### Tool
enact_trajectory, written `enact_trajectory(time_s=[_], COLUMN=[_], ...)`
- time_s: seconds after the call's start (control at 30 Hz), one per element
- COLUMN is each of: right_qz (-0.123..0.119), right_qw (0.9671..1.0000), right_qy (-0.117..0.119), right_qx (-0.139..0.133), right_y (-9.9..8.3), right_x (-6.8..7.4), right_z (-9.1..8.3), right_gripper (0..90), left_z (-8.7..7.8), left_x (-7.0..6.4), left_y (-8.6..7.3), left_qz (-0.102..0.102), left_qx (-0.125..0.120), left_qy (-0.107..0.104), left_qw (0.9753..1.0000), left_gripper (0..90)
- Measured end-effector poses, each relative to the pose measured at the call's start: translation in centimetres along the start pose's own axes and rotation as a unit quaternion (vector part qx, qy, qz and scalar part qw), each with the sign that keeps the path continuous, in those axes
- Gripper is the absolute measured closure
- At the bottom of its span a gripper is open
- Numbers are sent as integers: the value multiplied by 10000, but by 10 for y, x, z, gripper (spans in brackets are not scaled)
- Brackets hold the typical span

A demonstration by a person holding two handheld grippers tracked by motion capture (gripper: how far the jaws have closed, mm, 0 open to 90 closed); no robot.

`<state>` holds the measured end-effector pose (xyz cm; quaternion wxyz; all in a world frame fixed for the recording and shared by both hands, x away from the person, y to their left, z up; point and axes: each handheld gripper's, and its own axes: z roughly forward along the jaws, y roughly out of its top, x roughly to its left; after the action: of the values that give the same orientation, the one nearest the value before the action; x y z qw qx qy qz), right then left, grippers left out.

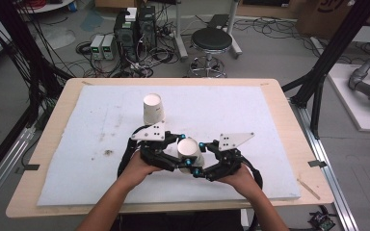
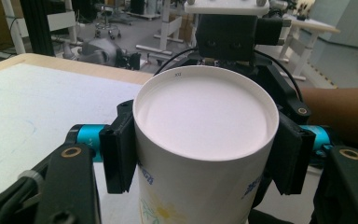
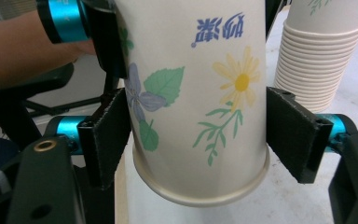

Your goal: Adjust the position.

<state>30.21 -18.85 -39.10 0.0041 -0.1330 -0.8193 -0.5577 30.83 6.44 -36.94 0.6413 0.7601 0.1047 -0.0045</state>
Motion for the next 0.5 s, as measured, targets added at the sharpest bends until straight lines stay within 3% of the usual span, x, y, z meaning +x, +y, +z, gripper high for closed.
enact_trajectory(time_s=[0.23, 0.27, 0.3, 0.33, 0.47, 0.5], right_qz=[-176, -222, -282, -282, -459, -498], right_qw=[9996, 9995, 9993, 9993, 9983, 9977], right_qy=[113, 113, 148, 148, 162, 168], right_qx=[163, 189, 218, 218, 331, 431], right_y=[2, 4, 8, 8, 15, 18], right_x=[2, 3, 3, 3, 1, 1], right_z=[3, 4, 6, 6, 8, 9], right_gripper=[348, 361, 380, 380, 396, 396], left_z=[-8, -10, -15, -15, -28, -32], left_x=[-5, -6, -8, -8, -7, -8], left_y=[-2, -2, 0, 0, 3, 4], left_qz=[44, 72, 89, 89, 73, 134], left_qx=[24, 70, 181, 181, 216, 325], left_qy=[54, 141, 371, 371, 471, 524], left_qw=[10000, 9998, 9991, 9991, 9986, 9980], left_gripper=[356, 342, 203, 158, 156, 156])
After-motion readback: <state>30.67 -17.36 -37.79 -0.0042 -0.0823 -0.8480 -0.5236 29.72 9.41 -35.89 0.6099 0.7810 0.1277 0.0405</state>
